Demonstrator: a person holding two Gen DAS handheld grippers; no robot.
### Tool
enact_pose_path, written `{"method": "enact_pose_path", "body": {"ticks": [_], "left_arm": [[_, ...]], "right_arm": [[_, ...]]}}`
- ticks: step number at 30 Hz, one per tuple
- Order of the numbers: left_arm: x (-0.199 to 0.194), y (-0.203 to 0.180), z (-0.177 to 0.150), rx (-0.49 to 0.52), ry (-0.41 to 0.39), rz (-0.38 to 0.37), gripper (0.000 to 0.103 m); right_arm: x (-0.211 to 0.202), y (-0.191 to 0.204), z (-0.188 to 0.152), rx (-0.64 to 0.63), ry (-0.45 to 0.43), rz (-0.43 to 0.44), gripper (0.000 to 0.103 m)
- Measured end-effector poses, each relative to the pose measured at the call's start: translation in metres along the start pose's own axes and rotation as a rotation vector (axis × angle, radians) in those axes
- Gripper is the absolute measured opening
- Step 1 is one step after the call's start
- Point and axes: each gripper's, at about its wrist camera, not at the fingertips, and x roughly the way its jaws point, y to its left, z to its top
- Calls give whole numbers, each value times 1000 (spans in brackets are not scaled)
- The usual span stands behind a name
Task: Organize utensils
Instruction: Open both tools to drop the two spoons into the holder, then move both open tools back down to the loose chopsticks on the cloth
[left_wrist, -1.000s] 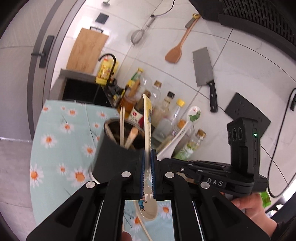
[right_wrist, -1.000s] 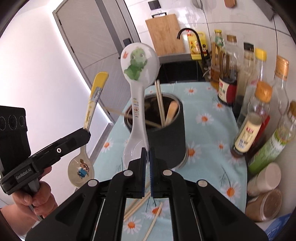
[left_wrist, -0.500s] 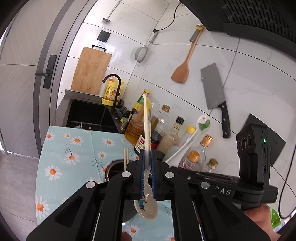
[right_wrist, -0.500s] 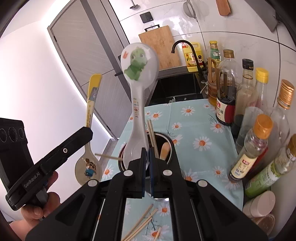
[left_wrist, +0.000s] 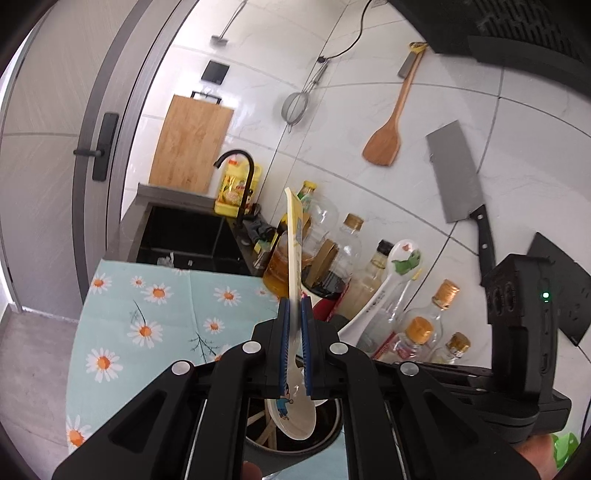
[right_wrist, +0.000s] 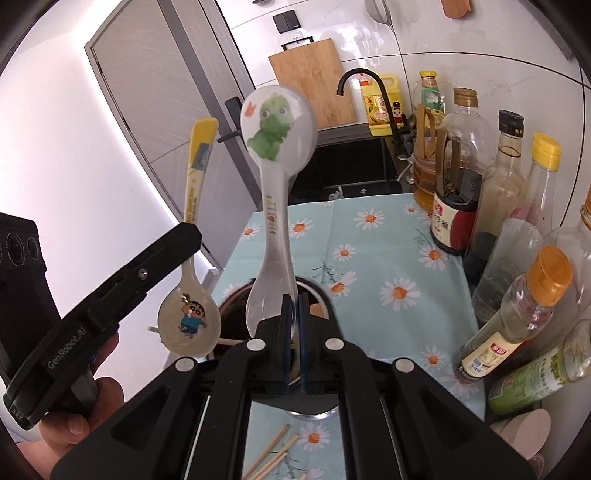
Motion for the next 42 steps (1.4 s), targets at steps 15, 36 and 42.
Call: {"method": "enact_pose_path", "body": {"ticks": [15, 36, 42], "left_arm": [[35, 13, -24, -33, 72, 17, 5], [9, 10, -19, -46, 74, 2, 7], [-9, 6, -16, -42, 75, -11, 15]], "right_arm": [[23, -5, -10, -20, 66, -20, 5], [-10, -2, -7, 34, 10, 37, 26], [-21, 1, -9, 42, 12, 58, 26]]}}
